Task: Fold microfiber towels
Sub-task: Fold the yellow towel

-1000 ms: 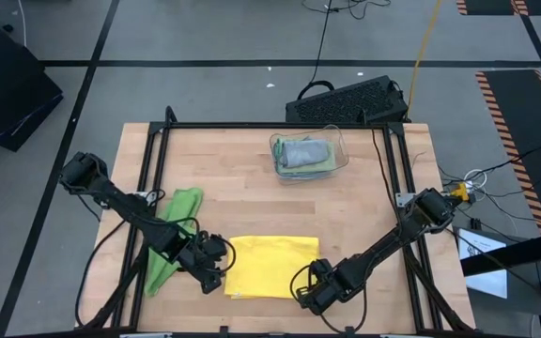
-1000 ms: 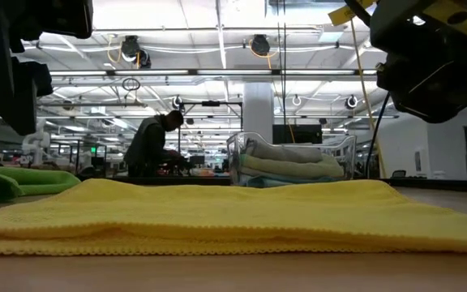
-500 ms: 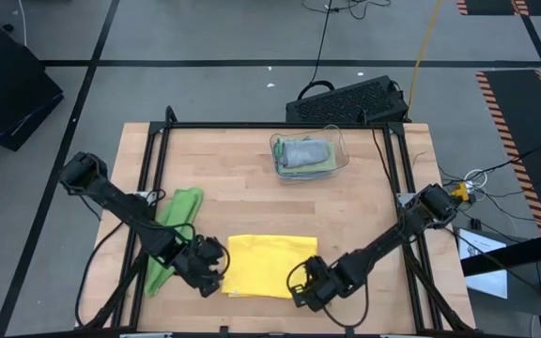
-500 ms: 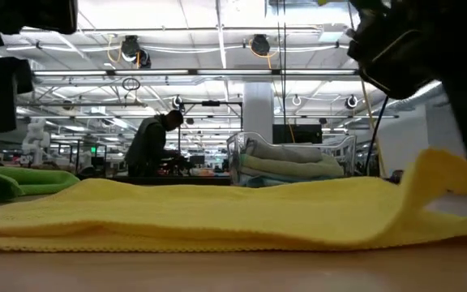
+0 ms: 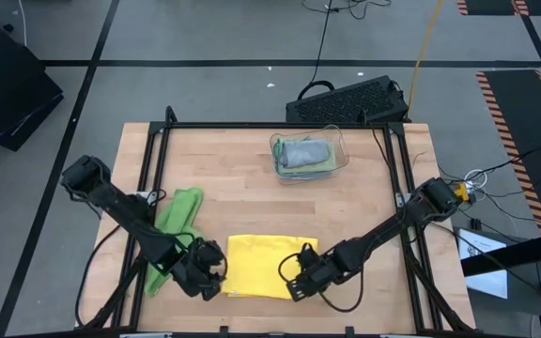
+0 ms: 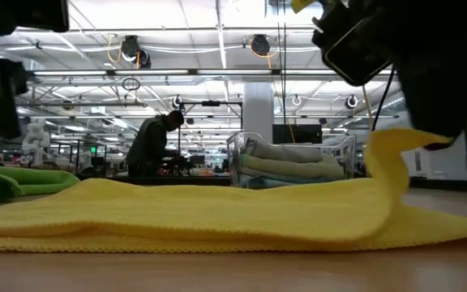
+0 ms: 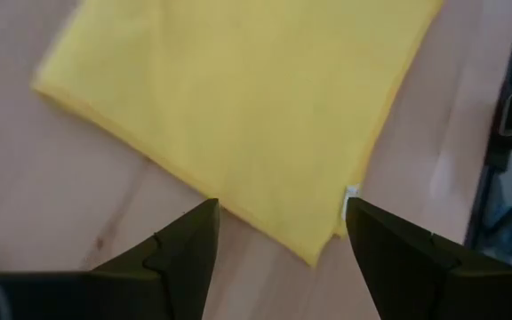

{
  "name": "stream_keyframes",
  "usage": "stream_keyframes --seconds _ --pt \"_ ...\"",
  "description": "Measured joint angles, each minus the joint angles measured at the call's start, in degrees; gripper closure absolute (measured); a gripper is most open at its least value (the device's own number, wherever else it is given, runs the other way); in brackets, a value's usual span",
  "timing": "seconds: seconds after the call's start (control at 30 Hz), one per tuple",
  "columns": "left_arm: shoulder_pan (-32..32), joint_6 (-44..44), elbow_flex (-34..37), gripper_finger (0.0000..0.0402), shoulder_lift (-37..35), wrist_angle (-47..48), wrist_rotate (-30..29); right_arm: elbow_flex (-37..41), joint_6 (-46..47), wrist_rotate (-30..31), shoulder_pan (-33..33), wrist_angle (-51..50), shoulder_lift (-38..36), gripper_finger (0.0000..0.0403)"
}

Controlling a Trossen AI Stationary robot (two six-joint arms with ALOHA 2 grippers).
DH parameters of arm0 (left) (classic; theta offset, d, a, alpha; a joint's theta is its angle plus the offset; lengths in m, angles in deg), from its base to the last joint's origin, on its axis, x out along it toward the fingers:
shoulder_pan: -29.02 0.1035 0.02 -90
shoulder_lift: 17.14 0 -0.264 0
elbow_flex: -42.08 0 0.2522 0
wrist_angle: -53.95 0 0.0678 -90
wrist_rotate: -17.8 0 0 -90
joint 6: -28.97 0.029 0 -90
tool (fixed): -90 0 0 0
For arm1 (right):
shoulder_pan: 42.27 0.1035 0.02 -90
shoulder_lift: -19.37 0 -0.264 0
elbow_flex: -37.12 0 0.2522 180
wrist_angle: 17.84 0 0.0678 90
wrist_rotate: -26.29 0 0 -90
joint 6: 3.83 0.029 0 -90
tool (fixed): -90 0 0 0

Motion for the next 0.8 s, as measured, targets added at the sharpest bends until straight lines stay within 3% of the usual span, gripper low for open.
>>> stream_keyframes --seconds 0.3,0.63,0.8 --pt "-2.8 -6.2 0.1 0.0156 7.7 -5.4 4.1 0.0 -11.8 -9.8 -2.9 -16.2 -2.1 0.0403" --pt "-4.0 -9.6 0.1 0.0156 7.9 -8.7 5.3 1.0 -13.8 -11.1 -2.8 -15.9 -2.3 0.0403" --pt "-6.3 -1.8 0.1 0.0156 7.9 -12.9 2.6 2.3 -13.3 -11.5 -2.8 -8.9 -2.3 0.0403"
